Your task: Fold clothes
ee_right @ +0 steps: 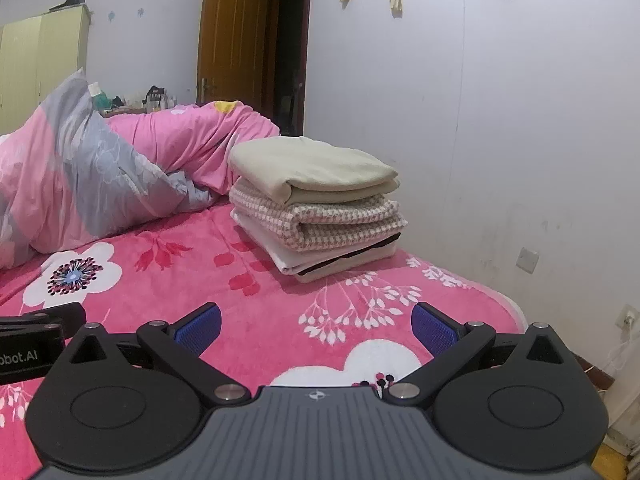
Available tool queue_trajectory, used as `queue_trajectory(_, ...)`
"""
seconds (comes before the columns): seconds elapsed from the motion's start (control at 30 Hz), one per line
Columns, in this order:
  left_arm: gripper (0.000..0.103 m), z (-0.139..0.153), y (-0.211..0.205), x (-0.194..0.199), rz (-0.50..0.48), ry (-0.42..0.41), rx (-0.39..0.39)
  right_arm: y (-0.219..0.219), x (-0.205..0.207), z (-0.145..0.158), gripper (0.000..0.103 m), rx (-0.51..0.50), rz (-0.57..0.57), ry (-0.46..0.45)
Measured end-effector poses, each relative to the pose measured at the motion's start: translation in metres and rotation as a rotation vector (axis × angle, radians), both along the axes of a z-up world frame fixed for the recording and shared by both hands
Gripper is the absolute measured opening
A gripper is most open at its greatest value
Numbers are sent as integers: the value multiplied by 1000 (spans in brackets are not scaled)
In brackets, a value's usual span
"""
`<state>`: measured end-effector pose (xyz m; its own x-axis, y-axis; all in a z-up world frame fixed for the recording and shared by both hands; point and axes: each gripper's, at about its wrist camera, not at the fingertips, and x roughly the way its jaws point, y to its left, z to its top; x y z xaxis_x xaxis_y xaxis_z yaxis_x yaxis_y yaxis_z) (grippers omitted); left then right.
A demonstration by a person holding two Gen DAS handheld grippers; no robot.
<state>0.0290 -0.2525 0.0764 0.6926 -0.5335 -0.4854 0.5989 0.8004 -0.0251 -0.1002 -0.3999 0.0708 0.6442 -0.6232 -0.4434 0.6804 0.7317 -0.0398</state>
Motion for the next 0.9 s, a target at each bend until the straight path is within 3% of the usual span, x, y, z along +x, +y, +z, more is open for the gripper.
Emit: queue_trajectory(0.9, 103, -4, 4, 8, 6, 16, 1, 8, 10, 2, 103, -20, 12, 15)
